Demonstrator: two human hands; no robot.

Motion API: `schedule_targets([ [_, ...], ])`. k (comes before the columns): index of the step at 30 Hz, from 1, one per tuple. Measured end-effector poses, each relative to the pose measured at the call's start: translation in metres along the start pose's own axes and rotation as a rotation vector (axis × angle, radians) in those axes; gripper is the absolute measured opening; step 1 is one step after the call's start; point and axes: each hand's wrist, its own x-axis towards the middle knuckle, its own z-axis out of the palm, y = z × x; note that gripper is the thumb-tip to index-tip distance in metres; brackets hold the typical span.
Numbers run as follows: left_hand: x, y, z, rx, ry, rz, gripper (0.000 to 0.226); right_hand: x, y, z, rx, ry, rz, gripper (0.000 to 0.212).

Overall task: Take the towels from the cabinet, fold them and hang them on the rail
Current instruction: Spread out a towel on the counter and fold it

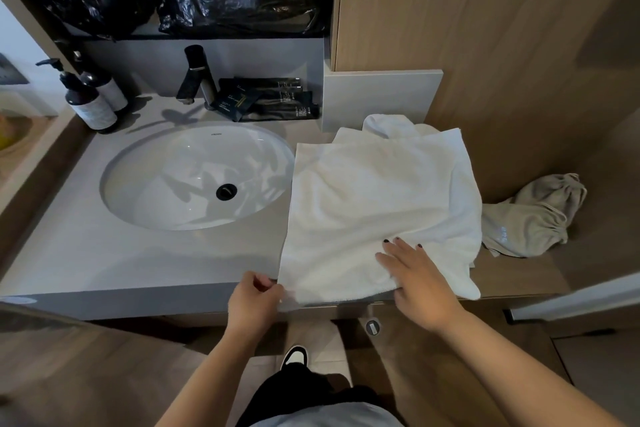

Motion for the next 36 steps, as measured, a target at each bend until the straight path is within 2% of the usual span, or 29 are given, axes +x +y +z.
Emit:
schedule_targets([
  [3, -0.003, 0.023, 0.008, 0.181, 0.118, 0.284, 0.015, -0.013, 0.003, 0.004, 0.126, 0.091, -0.007, 0.066],
  [6, 0.004, 0.053, 0.03, 0.275, 0.149, 0.657, 0.021, -0.031, 0.002, 0.002, 0.319, 0.362, 0.108, 0.061],
  [8, 0.016, 0.071, 0.049, 0.341, 0.084, 0.866, 0.025, -0.045, 0.002, 0.001, 0.462, 0.597, 0.317, 0.055],
  [11, 0.037, 0.093, 0.077, 0.514, -0.115, 0.903, 0.039, -0.064, 0.011, 0.005, 0.662, 0.75, 0.741, 0.051],
  [13, 0.056, 0.103, 0.094, 0.691, -0.148, 0.913, 0.05, -0.071, 0.023, 0.011, 0.826, 0.733, 0.954, 0.042],
  [15, 0.074, 0.106, 0.106, 0.897, -0.195, 0.918, 0.057, -0.074, 0.032, 0.018, 1.023, 0.685, 1.029, 0.028],
  [18, 0.09, 0.095, 0.117, 1.108, -0.282, 0.873, 0.061, -0.076, 0.033, 0.021, 1.089, 0.624, 0.98, 0.022],
  [21, 0.097, 0.084, 0.121, 1.122, -0.252, 0.89, 0.062, -0.074, 0.035, 0.015, 1.228, 0.629, 0.963, 0.025],
  [24, 0.098, 0.08, 0.119, 1.107, -0.197, 0.961, 0.072, -0.078, 0.049, 0.004, 1.487, 0.489, 0.958, 0.029],
  [26, 0.098, 0.079, 0.117, 1.088, -0.173, 1.019, 0.074, -0.09, 0.072, -0.001, 1.436, 0.416, 0.956, 0.031],
  [30, 0.101, 0.077, 0.116, 1.122, -0.157, 1.017, 0.073, -0.131, 0.116, -0.015, 1.276, 0.451, 0.999, 0.028],
  [33, 0.101, 0.076, 0.116, 1.128, -0.155, 1.07, 0.07, -0.137, 0.119, -0.018, 1.169, 0.259, 0.957, 0.022],
  [36, 0.099, 0.078, 0.116, 1.121, -0.167, 1.062, 0.07, -0.126, 0.115, -0.011, 1.068, 0.188, 0.943, 0.015],
])
